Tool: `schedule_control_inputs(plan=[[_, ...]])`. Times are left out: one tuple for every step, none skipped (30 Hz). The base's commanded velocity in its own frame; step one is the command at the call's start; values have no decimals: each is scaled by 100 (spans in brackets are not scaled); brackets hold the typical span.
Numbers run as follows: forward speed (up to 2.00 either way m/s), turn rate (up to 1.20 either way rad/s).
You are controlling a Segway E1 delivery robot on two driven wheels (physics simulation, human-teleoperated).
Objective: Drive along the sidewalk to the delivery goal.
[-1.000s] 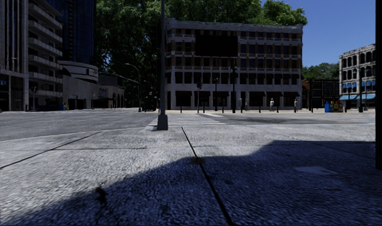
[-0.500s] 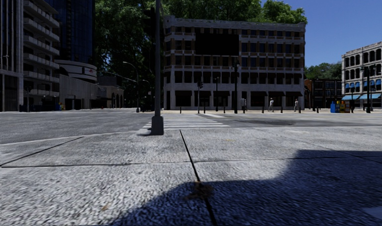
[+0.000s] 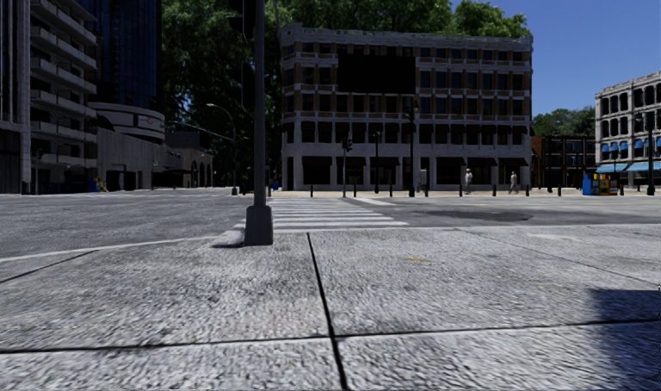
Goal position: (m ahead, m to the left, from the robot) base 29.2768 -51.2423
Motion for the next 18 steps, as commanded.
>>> schedule_control_inputs(plan=[[200, 0], [200, 0], [200, 0], [200, 0], [200, 0], [200, 0], [200, 0], [200, 0], [200, 0], [200, 0], [200, 0], [200, 0], [200, 0], [200, 0], [200, 0], [200, 0], [200, 0], [200, 0]])
